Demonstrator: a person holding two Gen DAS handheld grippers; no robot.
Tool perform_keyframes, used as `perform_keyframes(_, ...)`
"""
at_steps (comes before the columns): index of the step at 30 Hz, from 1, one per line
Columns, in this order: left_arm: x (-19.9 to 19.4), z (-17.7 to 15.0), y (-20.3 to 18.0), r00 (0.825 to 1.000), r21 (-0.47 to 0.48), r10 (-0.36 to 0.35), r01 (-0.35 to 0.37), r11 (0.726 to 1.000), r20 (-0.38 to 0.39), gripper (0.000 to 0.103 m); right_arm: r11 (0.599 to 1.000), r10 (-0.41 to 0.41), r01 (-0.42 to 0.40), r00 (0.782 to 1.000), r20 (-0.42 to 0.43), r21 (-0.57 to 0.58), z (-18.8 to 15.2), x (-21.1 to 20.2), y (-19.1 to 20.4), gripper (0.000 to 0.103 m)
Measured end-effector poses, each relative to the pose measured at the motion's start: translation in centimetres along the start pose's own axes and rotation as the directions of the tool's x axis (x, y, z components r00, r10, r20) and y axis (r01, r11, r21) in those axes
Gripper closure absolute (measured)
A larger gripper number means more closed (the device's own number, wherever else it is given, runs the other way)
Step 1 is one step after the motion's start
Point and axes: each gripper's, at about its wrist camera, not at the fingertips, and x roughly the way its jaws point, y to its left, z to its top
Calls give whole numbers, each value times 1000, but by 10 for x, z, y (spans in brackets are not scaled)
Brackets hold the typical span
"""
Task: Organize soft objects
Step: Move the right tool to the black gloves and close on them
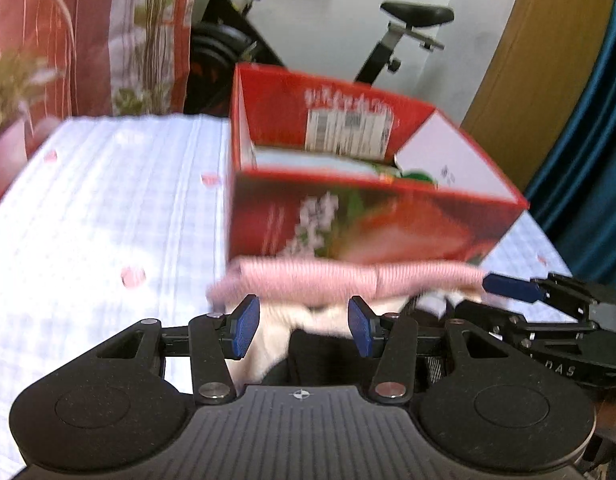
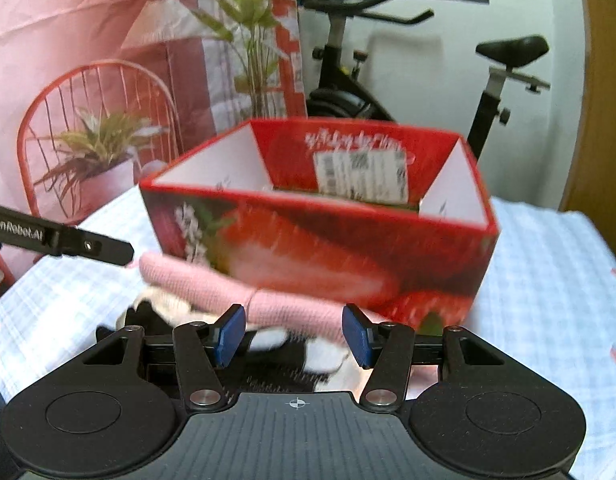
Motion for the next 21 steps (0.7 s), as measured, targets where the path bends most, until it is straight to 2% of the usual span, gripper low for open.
perform_keyframes(6,16,-23,0,999,-23,16,-17,1000,-33,52,1000,-5,5,1000,-28,19,-12,11,2,52)
perform_keyframes(9,19,-30,3,999,-63,-2,0,998,-32,52,999,-17,18,999,-35,36,-15,18,1,51)
perform_keyframes(15,18,-41,-3,999,-65,-20,18,998,-30,52,998,-18,20,999,-49,56,-25,23,1,50)
perform_keyframes(21,17,-52,-9,999,-61,-41,39,997,-30,52,998,24,-20,998,-57,59,-35,15,11,50)
